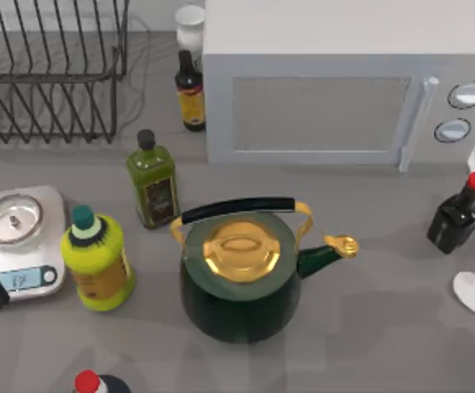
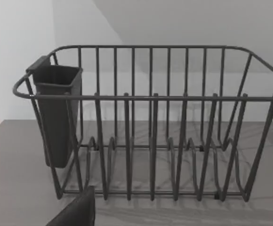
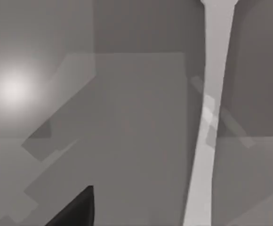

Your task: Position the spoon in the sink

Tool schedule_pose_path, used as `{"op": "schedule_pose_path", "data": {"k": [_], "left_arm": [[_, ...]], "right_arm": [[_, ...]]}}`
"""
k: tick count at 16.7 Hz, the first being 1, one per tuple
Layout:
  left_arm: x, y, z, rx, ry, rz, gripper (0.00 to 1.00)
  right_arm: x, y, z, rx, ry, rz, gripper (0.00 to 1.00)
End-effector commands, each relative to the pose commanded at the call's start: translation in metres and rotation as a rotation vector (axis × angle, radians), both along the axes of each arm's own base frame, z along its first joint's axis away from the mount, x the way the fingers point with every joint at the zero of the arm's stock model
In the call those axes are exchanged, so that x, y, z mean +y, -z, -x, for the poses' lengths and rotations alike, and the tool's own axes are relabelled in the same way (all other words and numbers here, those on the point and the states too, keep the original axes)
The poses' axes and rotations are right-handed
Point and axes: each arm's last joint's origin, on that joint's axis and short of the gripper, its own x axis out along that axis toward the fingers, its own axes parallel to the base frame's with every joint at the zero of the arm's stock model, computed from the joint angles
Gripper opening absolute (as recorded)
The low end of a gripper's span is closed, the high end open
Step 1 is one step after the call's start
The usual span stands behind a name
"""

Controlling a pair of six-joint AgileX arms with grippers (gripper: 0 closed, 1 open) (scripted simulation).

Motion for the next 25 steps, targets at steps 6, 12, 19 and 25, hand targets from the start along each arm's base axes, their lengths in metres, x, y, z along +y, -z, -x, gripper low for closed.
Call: {"op": "schedule_pose_path", "data": {"k": [6, 12, 19, 25], "left_arm": [[0.000, 0.000, 0.000, 0.000, 0.000, 0.000, 1.00], [0.000, 0.000, 0.000, 0.000, 0.000, 0.000, 1.00], [0.000, 0.000, 0.000, 0.000, 0.000, 0.000, 1.00], [0.000, 0.000, 0.000, 0.000, 0.000, 0.000, 1.00]], "right_arm": [[0.000, 0.049, 0.006, 0.005, -0.001, 0.000, 1.00], [0.000, 0.051, 0.006, 0.006, -0.001, 0.000, 0.85], [0.000, 0.051, 0.006, 0.006, -0.001, 0.000, 0.32], [0.000, 0.051, 0.006, 0.006, -0.001, 0.000, 0.00]]}}
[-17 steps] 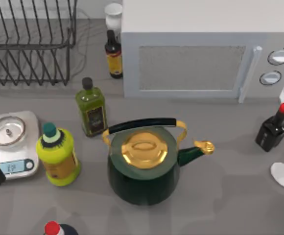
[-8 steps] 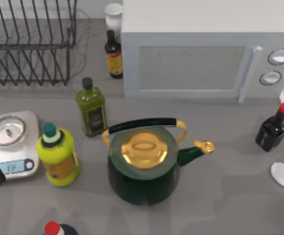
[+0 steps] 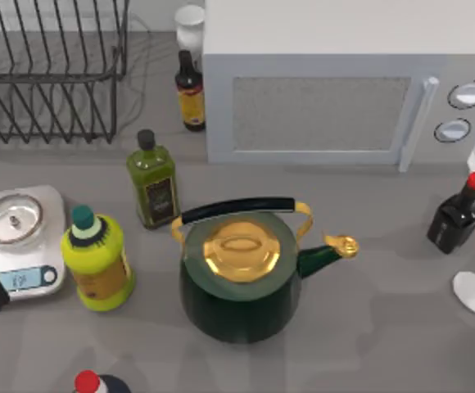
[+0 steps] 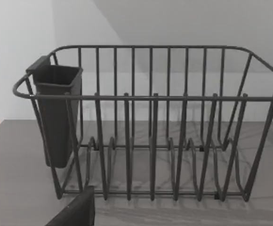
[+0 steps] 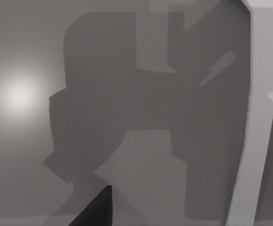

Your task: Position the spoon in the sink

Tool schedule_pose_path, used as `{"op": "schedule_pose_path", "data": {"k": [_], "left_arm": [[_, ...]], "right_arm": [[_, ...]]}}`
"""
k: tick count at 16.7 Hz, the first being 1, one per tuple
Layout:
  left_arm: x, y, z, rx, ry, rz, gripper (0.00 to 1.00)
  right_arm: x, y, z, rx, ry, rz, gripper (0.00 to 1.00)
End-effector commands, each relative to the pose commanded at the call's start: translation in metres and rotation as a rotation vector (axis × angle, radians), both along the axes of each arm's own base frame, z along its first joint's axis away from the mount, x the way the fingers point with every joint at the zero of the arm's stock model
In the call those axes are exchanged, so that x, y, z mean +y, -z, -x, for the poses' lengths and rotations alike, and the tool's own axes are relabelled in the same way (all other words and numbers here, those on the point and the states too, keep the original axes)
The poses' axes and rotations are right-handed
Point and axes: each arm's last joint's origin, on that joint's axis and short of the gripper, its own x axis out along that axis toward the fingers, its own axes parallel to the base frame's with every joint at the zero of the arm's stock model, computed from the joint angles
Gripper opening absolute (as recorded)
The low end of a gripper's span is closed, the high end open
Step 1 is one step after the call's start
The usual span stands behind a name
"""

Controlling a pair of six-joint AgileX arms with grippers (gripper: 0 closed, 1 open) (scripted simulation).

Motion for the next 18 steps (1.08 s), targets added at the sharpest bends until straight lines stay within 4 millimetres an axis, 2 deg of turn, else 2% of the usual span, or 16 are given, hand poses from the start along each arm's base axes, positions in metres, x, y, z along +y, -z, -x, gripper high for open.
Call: {"op": "schedule_pose_path", "data": {"k": [6, 7, 9, 11, 18], "left_arm": [[0.000, 0.000, 0.000, 0.000, 0.000, 0.000, 1.00], [0.000, 0.000, 0.000, 0.000, 0.000, 0.000, 1.00], [0.000, 0.000, 0.000, 0.000, 0.000, 0.000, 1.00], [0.000, 0.000, 0.000, 0.000, 0.000, 0.000, 1.00], [0.000, 0.000, 0.000, 0.000, 0.000, 0.000, 1.00]], "right_arm": [[0.000, 0.000, 0.000, 0.000, 0.000, 0.000, 0.00], [0.001, -0.022, -0.001, -0.014, 0.018, -0.018, 0.00], [0.001, -0.025, -0.002, -0.016, 0.016, -0.018, 0.00], [0.001, -0.038, -0.006, -0.019, 0.010, -0.017, 0.00], [0.001, -0.111, -0.003, 0.001, 0.014, -0.018, 0.00]]}}
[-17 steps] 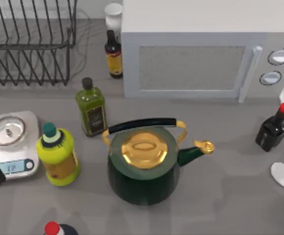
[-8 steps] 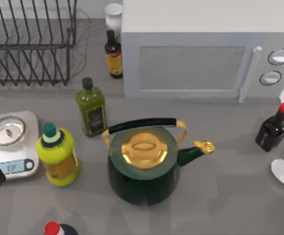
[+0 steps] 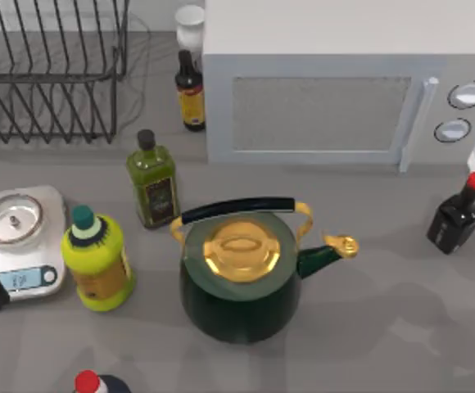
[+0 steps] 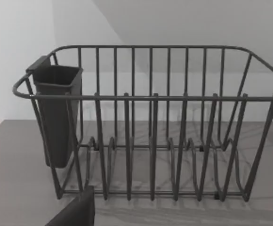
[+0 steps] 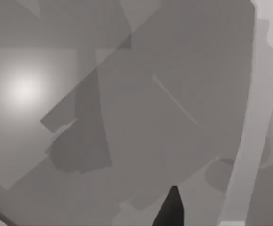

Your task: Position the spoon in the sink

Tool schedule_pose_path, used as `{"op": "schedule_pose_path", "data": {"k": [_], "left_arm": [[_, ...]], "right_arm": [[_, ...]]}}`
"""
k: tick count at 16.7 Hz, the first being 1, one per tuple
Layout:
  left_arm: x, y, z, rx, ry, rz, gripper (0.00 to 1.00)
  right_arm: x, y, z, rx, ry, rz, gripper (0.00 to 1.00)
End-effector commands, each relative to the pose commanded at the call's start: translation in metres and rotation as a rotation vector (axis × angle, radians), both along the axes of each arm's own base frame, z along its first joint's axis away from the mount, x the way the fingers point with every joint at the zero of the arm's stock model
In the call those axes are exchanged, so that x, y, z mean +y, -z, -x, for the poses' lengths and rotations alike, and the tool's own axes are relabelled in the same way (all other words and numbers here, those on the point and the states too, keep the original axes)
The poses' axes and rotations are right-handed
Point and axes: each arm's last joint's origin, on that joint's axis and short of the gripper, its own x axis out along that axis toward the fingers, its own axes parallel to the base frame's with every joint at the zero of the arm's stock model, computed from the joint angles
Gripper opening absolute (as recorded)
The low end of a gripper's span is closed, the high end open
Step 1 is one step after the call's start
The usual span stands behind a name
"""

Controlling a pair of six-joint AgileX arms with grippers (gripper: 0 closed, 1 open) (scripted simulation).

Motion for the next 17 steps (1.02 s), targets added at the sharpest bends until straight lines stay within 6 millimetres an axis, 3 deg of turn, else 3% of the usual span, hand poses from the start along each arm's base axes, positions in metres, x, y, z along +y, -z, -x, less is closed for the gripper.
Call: {"op": "schedule_pose_path", "data": {"k": [2, 7, 10, 13, 17], "left_arm": [[0.000, 0.000, 0.000, 0.000, 0.000, 0.000, 1.00], [0.000, 0.000, 0.000, 0.000, 0.000, 0.000, 1.00], [0.000, 0.000, 0.000, 0.000, 0.000, 0.000, 1.00], [0.000, 0.000, 0.000, 0.000, 0.000, 0.000, 1.00], [0.000, 0.000, 0.000, 0.000, 0.000, 0.000, 1.00]], "right_arm": [[0.000, -0.010, 0.002, -0.015, 0.004, 0.001, 0.00], [0.000, -0.009, 0.001, -0.011, 0.003, 0.000, 0.00], [-0.005, -0.021, -0.007, -0.040, 0.025, 0.007, 0.00], [-0.014, -0.046, -0.030, -0.088, 0.043, 0.017, 0.00], [-0.025, -0.081, -0.088, -0.134, 0.040, 0.024, 0.00]]}}
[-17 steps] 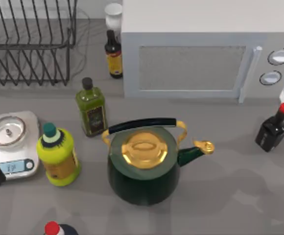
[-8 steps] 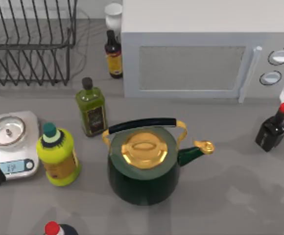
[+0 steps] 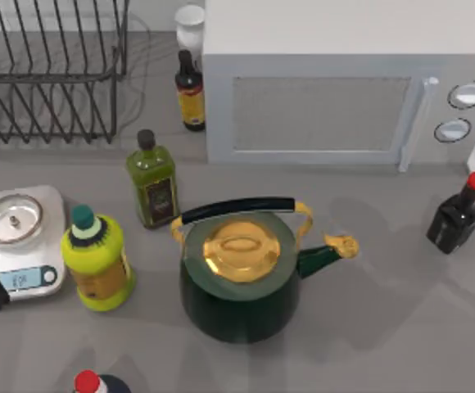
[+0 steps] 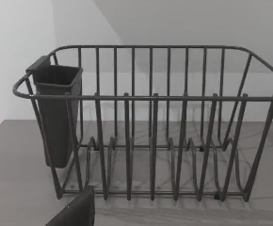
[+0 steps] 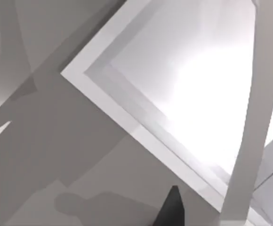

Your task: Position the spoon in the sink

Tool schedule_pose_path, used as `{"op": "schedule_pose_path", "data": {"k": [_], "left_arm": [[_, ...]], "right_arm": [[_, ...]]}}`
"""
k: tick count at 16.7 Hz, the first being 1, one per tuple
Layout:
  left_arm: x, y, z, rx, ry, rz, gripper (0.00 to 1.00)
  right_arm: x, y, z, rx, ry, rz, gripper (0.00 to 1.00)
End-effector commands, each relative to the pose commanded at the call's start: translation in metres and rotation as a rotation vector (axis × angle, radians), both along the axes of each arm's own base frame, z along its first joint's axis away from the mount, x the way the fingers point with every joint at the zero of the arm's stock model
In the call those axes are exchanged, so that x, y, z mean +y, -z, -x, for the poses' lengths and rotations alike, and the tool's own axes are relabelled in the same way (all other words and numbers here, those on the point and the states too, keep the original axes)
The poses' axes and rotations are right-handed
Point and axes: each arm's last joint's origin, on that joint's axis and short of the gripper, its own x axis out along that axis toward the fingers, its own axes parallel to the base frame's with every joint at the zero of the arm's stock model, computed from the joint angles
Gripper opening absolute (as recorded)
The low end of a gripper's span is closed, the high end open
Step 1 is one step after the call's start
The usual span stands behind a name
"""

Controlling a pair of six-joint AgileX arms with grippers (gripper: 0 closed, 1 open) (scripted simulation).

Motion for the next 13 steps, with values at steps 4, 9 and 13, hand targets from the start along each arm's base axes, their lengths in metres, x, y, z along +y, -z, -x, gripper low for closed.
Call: {"op": "schedule_pose_path", "data": {"k": [4, 9, 13], "left_arm": [[0.000, 0.000, 0.000, 0.000, 0.000, 0.000, 1.00], [0.000, 0.000, 0.000, 0.000, 0.000, 0.000, 1.00], [0.000, 0.000, 0.000, 0.000, 0.000, 0.000, 1.00]], "right_arm": [[-0.014, -0.017, -0.078, -0.027, -0.010, 0.006, 0.00], [-0.031, 0.020, -0.156, 0.007, -0.014, -0.002, 0.00], [-0.037, 0.066, -0.183, 0.077, -0.025, -0.019, 0.00]]}}
